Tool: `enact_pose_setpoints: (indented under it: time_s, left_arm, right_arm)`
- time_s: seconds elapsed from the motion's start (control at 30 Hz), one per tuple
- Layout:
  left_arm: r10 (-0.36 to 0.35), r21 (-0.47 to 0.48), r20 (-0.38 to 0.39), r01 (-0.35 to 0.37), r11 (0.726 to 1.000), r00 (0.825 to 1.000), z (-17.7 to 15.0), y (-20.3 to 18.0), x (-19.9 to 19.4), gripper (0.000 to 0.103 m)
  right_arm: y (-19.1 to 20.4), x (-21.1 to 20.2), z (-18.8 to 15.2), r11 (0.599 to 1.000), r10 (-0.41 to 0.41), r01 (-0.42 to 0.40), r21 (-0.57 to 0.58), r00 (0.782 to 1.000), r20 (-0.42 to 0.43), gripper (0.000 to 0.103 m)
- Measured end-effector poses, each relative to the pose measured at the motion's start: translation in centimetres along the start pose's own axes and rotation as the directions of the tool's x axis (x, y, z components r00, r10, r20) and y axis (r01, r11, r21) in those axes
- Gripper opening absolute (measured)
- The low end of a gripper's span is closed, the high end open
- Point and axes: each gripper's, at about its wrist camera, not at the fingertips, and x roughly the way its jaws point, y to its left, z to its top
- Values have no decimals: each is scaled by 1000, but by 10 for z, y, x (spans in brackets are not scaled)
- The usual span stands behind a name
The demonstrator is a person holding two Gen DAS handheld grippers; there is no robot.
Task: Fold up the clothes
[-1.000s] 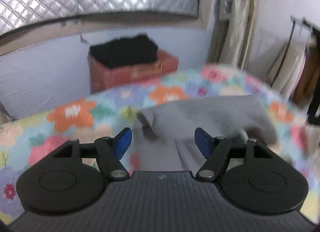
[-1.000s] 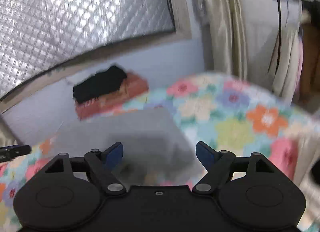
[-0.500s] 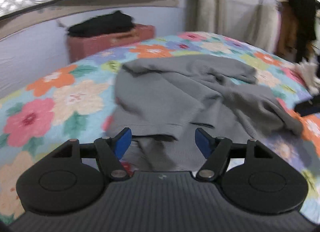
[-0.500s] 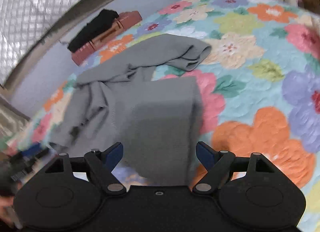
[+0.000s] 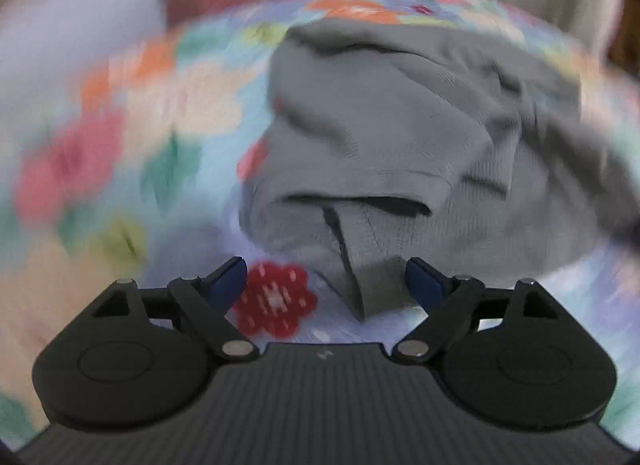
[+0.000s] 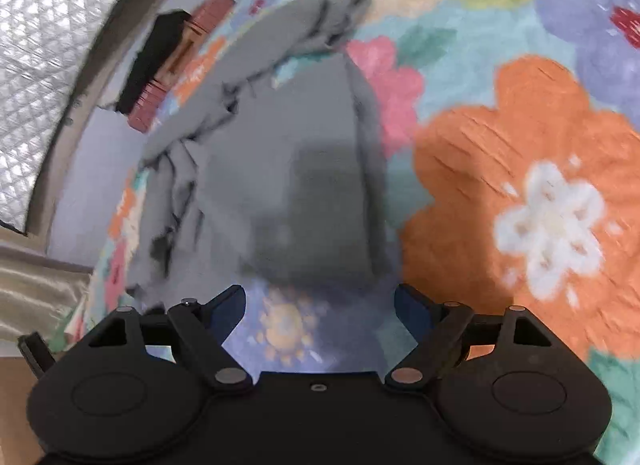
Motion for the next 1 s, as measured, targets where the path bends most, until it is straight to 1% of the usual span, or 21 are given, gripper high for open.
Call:
enact_pose_setpoints:
  time_s: [0.07,0.13,0.2,0.23,0.27,0.3,0.33,0.37,0.4,0.43,0.47,0.5,0.57,0.6,0.67,0.7,0.77,0.8,0.87,0.93,1.0]
  left_arm:
    - [-97,-156,-9,95,983,995,-5,16,-6,89]
    - [-130,-217,2,127,968,992,-11,19,-8,91]
    - [-119,-230,27,122,966,993,-16,13,-6,91]
    - [-116,-229,48,124,965,992,-17,9,-4,88]
    - [-119,-225,73,133,965,990,-17,4,-1,80]
    - [-122,-215,90,139,967,988,-18,-1,2,46]
    - [-106,-197,95,123,973,990,-17,-8,6,26]
    - [-74,-176,95,90,980,993,-14,-15,9,20]
    - [-15,-145,91,29,989,996,-13,-23,9,13]
    - [62,-93,103,-52,994,993,-11,-35,3,12]
    - [134,-33,131,-131,991,982,-10,-49,-6,7]
    - [168,6,175,-172,985,970,-10,-60,-20,2]
    - [173,52,282,-196,979,944,-11,-76,-52,0]
    - [159,44,310,-181,983,938,-13,-79,-66,0]
    - [106,-18,326,-106,994,939,-16,-76,-90,0]
    - [99,-24,334,-97,995,937,-20,-78,-97,0]
    - [115,1,348,-123,992,930,-31,-84,-105,0]
    - [121,13,338,-134,991,933,-37,-86,-104,0]
    - [83,11,257,-88,996,963,-43,-81,-82,2]
    - [9,-77,149,2,997,989,-47,-65,-58,5]
    - [-87,-198,57,96,976,995,-52,-48,-37,13]
  right_arm:
    - [3,8,5,1000,15,-15,-14,999,33,86]
    - [7,20,10,999,17,-14,-49,998,67,86]
    - [14,26,13,994,7,4,-108,995,104,72]
    - [18,28,13,988,-13,32,-151,992,125,50]
    - [21,28,13,978,-35,64,-197,988,147,24]
    - [25,29,13,966,-55,96,-242,984,170,19]
    - [29,26,13,953,-71,125,-276,978,197,16]
    - [33,21,14,940,-85,153,-304,970,227,13]
    - [37,16,14,926,-97,181,-331,962,256,12]
    - [41,7,16,913,-106,209,-349,950,293,11]
    - [45,-6,18,901,-112,237,-363,936,334,10]
    - [49,-21,20,906,-99,232,-355,930,354,10]
    - [58,-54,21,920,-51,193,-342,922,384,6]
    - [64,-70,17,913,-23,187,-364,911,411,5]
    - [74,-93,9,872,-28,258,-416,875,484,3]
    - [74,-101,7,862,-26,268,-429,870,492,1]
    - [66,-114,11,874,-21,241,-423,887,462,1]
    - [58,-117,15,891,-26,218,-399,901,434,1]
    - [45,-112,22,906,-77,238,-351,907,414,1]
    - [30,-103,31,917,-138,265,-298,912,386,1]
    - [13,-93,40,948,-151,230,-219,933,325,2]
